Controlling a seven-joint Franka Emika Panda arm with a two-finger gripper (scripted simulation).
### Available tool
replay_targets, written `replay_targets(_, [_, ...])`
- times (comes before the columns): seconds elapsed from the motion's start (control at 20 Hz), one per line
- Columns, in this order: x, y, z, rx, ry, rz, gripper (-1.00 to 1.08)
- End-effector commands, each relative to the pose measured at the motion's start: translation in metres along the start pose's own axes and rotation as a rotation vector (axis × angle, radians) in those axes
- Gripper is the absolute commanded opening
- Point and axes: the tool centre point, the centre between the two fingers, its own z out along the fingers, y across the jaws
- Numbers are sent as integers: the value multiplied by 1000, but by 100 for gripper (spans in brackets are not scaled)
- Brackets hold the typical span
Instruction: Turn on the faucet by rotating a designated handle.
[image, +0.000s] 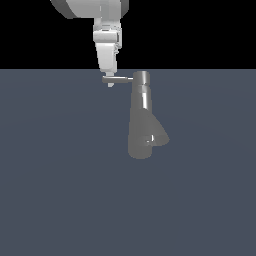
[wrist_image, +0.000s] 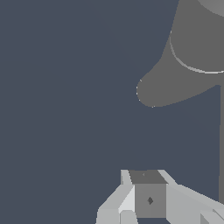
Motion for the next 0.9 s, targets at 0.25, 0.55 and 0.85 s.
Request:
replay_targets(0.25, [0, 14, -6, 0, 0, 0, -100])
replay_targets(0.55, [-1, 32, -13, 0, 0, 0, -100])
replay_targets(0.85, [-1, 50, -21, 0, 0, 1, -100])
